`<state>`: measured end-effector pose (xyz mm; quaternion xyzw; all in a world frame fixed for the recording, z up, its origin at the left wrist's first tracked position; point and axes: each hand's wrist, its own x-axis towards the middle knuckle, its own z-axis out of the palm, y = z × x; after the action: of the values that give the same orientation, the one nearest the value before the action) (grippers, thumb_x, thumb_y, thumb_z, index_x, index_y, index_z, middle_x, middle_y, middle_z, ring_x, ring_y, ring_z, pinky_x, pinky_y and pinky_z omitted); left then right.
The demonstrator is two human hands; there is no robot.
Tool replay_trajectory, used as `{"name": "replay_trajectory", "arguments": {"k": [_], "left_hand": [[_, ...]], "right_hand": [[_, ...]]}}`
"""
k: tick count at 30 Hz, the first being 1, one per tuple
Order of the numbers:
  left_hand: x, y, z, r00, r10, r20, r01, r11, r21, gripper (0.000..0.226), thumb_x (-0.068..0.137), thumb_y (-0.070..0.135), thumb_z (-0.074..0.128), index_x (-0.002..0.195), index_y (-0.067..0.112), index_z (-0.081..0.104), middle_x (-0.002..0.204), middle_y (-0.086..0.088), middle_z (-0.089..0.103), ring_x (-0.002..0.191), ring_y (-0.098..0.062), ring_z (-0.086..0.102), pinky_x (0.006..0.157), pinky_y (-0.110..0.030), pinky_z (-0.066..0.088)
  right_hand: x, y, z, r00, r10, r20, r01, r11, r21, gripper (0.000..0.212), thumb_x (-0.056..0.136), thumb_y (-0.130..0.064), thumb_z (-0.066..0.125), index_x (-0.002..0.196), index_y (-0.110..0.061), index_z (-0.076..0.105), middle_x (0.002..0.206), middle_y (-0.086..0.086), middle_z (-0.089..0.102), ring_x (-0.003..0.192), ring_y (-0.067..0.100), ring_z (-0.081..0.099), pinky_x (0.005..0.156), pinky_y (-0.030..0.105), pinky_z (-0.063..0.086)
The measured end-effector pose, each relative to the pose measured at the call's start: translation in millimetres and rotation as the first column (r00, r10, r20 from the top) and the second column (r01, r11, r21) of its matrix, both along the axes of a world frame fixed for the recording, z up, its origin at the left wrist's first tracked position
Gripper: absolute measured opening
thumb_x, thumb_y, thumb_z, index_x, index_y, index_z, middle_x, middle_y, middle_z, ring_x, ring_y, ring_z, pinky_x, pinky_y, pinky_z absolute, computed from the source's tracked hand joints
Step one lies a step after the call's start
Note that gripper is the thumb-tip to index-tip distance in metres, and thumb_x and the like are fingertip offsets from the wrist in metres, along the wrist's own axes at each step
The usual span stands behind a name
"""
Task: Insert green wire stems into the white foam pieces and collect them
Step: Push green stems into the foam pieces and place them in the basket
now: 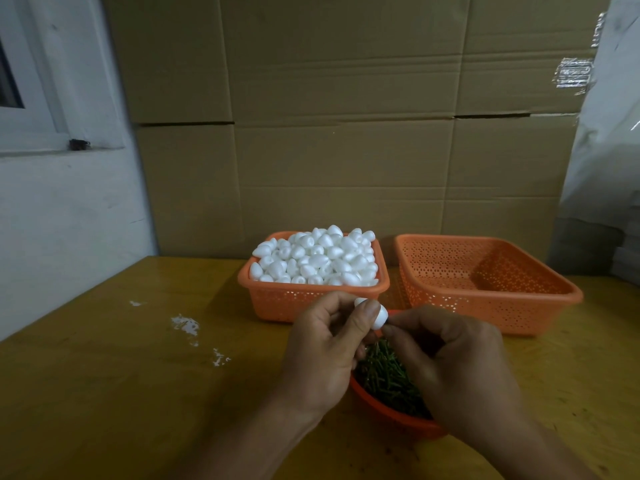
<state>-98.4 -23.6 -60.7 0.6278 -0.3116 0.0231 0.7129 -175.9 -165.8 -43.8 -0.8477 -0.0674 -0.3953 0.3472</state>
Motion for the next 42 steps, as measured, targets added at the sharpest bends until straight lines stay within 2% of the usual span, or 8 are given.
{"name": "replay_trajectory", "arguments": {"k": [11,15,20,24,32,35,37,42], "left_hand": [[-0.6,3.1,3.6,0.996,-0.087,-0.022,0.086,0.996,-0.036,0.036,0.081,0.051,0.073,0.101,0.021,0.071,0.067,0.002,0.064,0.054,-0.007,0.054,0.047,-0.017,0.040],[-1.3,-0.2,-3.9,0.996,-0.076,0.038,0.074,0.996,0.052,0.022,0.088,0.037,0.073,0.103,0.023,0.066,0.068,0.000,0.064,0.062,-0.004,0.060,0.055,-0.016,0.045],[0.9,-1.7,-12.7,0.991,-0.015,0.133,-0.007,0.987,0.159,0.009,0.086,0.037,0.074,0.090,0.030,0.069,0.074,0.001,0.068,0.071,-0.005,0.064,0.065,-0.018,0.050],[0.9,-3.5,-16.4,0.986,-0.007,0.164,-0.029,0.976,0.216,0.014,0.082,0.044,0.071,0.090,0.034,0.067,0.072,0.013,0.066,0.070,-0.001,0.064,0.066,-0.018,0.048],[1.9,-2.2,-16.3,0.982,-0.013,0.187,-0.034,0.969,0.243,0.009,0.084,0.036,0.074,0.088,0.033,0.067,0.069,0.010,0.064,0.066,-0.002,0.060,0.066,-0.021,0.047],[0.8,-1.0,-15.3,0.981,-0.023,0.193,-0.027,0.968,0.251,0.008,0.087,0.027,0.075,0.086,0.028,0.067,0.067,0.010,0.060,0.063,-0.003,0.056,0.061,-0.017,0.047],[-0.2,-0.6,-14.9,0.980,-0.024,0.196,-0.029,0.965,0.262,0.008,0.088,0.025,0.075,0.085,0.025,0.068,0.067,0.009,0.059,0.063,-0.003,0.055,0.060,-0.017,0.045],[-2.9,-1.5,-15.4,0.984,-0.029,0.175,-0.023,0.957,0.288,0.007,0.088,0.027,0.074,0.085,0.025,0.068,0.067,0.010,0.059,0.063,-0.004,0.054,0.060,-0.024,0.047]], "right_hand": [[3.6,-9.4,14.1,0.970,0.203,-0.136,-0.163,0.952,0.261,0.006,0.082,-0.024,0.073,0.081,-0.026,0.078,0.062,-0.008,0.070,0.049,-0.001,0.058,0.045,0.009,0.040],[17.5,-36.7,28.1,0.975,0.112,-0.190,-0.034,0.927,0.374,0.009,0.083,-0.028,0.070,0.078,-0.026,0.077,0.064,-0.001,0.071,0.046,0.003,0.056,0.042,0.013,0.044],[57.5,-88.2,37.4,0.921,-0.126,-0.368,0.224,0.945,0.239,0.015,0.092,-0.025,0.070,0.077,-0.023,0.074,0.051,0.002,0.062,0.034,0.004,0.039,0.033,0.017,0.030],[89.0,-122.1,43.2,0.796,-0.304,-0.523,0.350,0.937,-0.012,0.016,0.092,-0.028,0.070,0.081,-0.018,0.076,0.069,0.007,0.072,0.043,0.009,0.048,0.039,0.022,0.034],[122.4,-136.4,35.4,0.496,-0.549,-0.672,0.297,0.835,-0.463,0.054,0.094,-0.055,0.057,0.084,-0.003,0.070,0.070,0.006,0.062,0.060,0.013,0.054,0.056,0.023,0.044],[127.8,-135.2,39.5,0.457,-0.540,-0.707,0.250,0.841,-0.481,0.047,0.096,-0.049,0.059,0.091,-0.004,0.067,0.075,0.005,0.060,0.066,0.013,0.056,0.066,0.025,0.050],[127.5,-133.3,44.4,0.454,-0.523,-0.722,0.278,0.852,-0.443,0.028,0.096,-0.032,0.065,0.079,-0.010,0.060,0.074,0.004,0.055,0.063,0.013,0.050,0.059,0.023,0.046],[124.1,-130.9,47.1,0.452,-0.520,-0.724,0.303,0.853,-0.424,0.029,0.094,-0.018,0.063,0.068,-0.014,0.051,0.071,0.002,0.051,0.060,0.012,0.045,0.052,0.023,0.039]]}}
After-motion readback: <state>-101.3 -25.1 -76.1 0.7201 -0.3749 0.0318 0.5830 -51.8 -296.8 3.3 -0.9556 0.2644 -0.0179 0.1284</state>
